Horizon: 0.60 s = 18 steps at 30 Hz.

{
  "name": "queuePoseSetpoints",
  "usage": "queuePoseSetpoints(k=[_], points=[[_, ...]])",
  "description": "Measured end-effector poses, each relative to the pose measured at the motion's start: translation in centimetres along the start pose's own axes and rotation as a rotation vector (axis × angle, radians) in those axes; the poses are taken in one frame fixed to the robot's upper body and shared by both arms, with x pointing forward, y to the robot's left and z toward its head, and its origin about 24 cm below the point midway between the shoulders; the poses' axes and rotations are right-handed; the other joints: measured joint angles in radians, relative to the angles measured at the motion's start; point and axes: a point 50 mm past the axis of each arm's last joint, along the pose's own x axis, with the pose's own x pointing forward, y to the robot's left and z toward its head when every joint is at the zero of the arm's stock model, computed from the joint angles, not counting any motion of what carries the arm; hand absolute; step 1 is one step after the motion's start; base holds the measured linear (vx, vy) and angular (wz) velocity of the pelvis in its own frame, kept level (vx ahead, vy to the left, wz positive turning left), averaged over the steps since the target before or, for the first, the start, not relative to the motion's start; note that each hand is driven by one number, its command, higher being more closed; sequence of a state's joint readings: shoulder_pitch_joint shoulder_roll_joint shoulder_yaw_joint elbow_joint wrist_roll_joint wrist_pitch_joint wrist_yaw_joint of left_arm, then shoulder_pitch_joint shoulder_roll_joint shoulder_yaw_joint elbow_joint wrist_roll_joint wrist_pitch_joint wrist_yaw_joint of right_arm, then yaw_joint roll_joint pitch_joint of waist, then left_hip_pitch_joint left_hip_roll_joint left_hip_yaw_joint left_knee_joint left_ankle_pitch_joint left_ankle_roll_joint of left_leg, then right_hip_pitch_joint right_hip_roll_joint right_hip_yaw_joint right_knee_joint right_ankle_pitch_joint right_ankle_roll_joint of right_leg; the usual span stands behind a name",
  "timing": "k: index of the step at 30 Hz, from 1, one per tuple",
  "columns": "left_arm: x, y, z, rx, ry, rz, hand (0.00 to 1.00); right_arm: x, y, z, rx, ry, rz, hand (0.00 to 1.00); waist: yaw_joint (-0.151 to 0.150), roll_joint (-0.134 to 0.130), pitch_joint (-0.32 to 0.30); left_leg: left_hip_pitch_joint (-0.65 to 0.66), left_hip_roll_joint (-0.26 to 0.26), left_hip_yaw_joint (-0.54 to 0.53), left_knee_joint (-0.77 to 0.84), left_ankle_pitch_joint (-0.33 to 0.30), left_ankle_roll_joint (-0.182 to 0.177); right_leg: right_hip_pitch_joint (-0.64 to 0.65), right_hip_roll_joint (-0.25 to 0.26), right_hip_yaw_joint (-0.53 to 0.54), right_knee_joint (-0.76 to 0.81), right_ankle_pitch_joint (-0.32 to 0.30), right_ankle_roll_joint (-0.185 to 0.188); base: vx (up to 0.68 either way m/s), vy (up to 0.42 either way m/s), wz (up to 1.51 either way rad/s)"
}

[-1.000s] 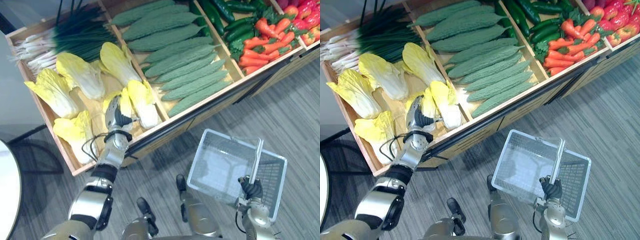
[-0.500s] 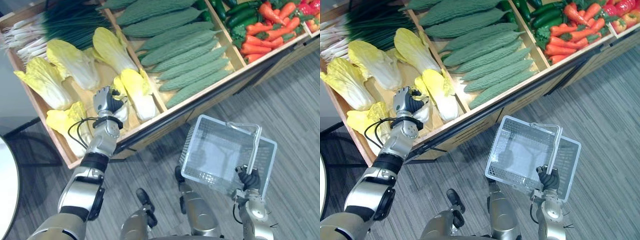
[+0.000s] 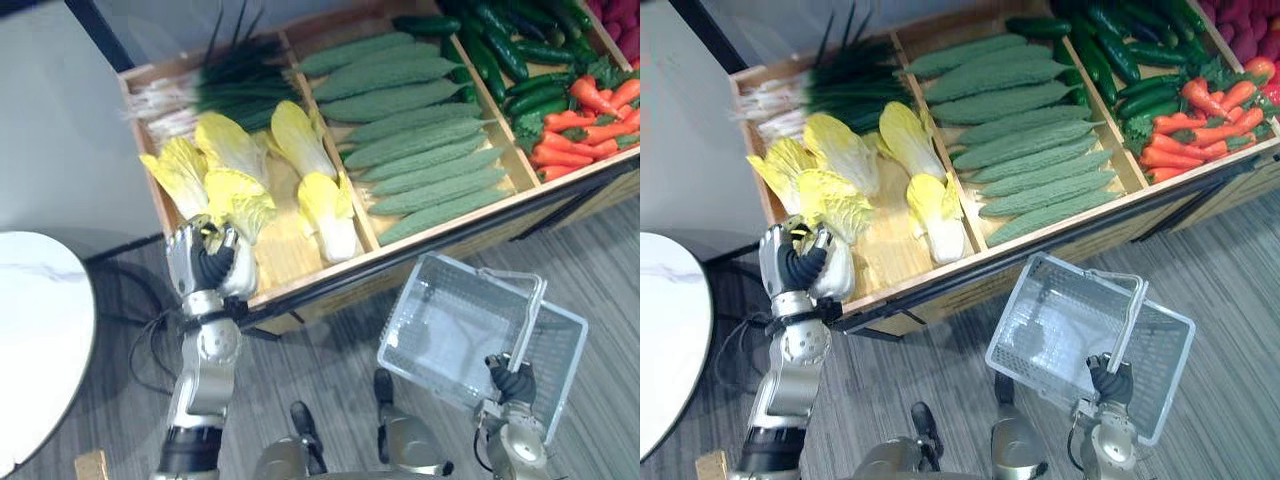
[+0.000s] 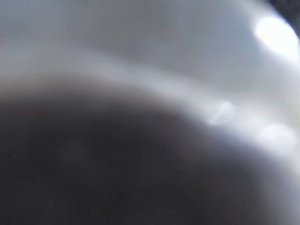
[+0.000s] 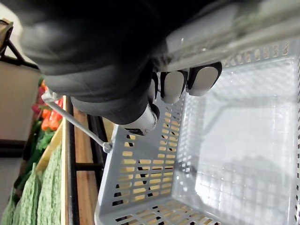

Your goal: Pick vegetable in the basket

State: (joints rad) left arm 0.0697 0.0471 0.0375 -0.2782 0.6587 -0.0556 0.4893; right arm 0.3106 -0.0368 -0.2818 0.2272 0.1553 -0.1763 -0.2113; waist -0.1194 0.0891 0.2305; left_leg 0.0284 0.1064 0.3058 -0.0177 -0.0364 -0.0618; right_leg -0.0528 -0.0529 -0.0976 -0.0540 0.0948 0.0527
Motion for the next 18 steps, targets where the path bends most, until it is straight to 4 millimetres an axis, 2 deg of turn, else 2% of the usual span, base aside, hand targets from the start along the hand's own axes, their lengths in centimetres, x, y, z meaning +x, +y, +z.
queuePoseSetpoints(k=[3, 5, 8, 10, 12, 15, 16, 17, 18], points=[[-0.7, 0.1, 0.6, -0.058, -0.013, -0.004, 1.0, -0.1, 0.1, 0.0, 0.012, 0.001, -0.011, 1.0, 0.006, -0.001, -0.003, -0.009, 0.022, -0.003, 0.073, -0.033, -0.007, 0.013, 0.009, -0.007, 0.014, -0.007, -0.007, 0.01, -0.04, 0.04], [-1.1, -0.3, 0.8, -0.098, -0.006, -0.019, 1.0, -0.1, 0.1, 0.0, 0.013, 0.001, -0.011, 1.0, 0.028, -0.002, -0.003, -0.018, 0.037, -0.006, 0.142, -0.068, -0.012, 0.013, 0.024, 0.014, 0.036, -0.015, -0.014, -0.02, -0.035, -0.29], [-2.1, -0.6, 1.8, -0.211, 0.006, -0.038, 1.0, -0.1, 1.0, 1.0, 0.022, -0.035, 0.023, 1.0, 0.05, -0.004, -0.003, -0.047, 0.056, -0.121, 0.24, -0.134, -0.013, -0.015, 0.052, 0.084, 0.074, -0.026, -0.018, -0.08, -0.041, -0.67], [-2.5, -1.1, 2.8, -0.274, -0.02, -0.069, 1.0, -0.3, 1.7, 1.6, 0.037, -0.063, 0.044, 1.0, 0.051, -0.011, -0.005, -0.057, 0.063, -0.115, 0.256, -0.16, -0.018, -0.041, 0.069, 0.121, 0.084, -0.029, -0.011, -0.1, -0.001, -0.67], [-3.2, -1.7, 3.6, -0.319, -0.027, -0.113, 1.0, -1.3, 1.8, 2.4, 0.068, -0.094, 0.03, 1.0, 0.049, -0.037, -0.019, -0.049, 0.069, -0.045, 0.261, -0.176, -0.019, -0.079, 0.082, 0.188, 0.104, -0.023, -0.003, -0.05, 0.022, -0.84], [-3.5, -2.1, 4.1, -0.358, -0.033, -0.138, 1.0, -1.8, 2.1, 3.5, 0.087, -0.141, 0.044, 1.0, 0.045, -0.064, -0.036, -0.045, 0.087, 0.058, 0.296, -0.201, -0.025, -0.125, 0.109, 0.276, 0.116, -0.003, 0.001, -0.01, 0.026, -1.25], [-3.4, -2.1, 4.2, -0.36, -0.038, -0.139, 1.0, -1.9, 3.0, 4.3, 0.104, -0.173, 0.078, 1.0, 0.05, -0.075, -0.043, -0.04, 0.111, 0.143, 0.331, -0.224, -0.026, -0.152, 0.132, 0.334, 0.118, 0.007, -0.001, 0.0, 0.025, -1.52], [-3.4, -2.1, 4.2, -0.361, -0.039, -0.138, 1.0, -1.9, 3.5, 4.6, 0.11, -0.186, 0.094, 1.0, 0.052, -0.079, -0.045, -0.032, 0.125, 0.185, 0.338, -0.232, -0.027, -0.169, 0.132, 0.316, 0.119, -0.002, -0.014, -0.02, 0.017, -1.76], [-3.4, -2.1, 4.2, -0.364, -0.039, -0.14, 1.0, -1.7, 4.3, 5.1, 0.118, -0.202, 0.118, 1.0, 0.053, -0.085, -0.048, -0.013, 0.132, 0.25, 0.336, -0.236, -0.027, -0.191, 0.115, 0.234, 0.131, -0.028, -0.054, -0.02, 0.006, -1.64]])
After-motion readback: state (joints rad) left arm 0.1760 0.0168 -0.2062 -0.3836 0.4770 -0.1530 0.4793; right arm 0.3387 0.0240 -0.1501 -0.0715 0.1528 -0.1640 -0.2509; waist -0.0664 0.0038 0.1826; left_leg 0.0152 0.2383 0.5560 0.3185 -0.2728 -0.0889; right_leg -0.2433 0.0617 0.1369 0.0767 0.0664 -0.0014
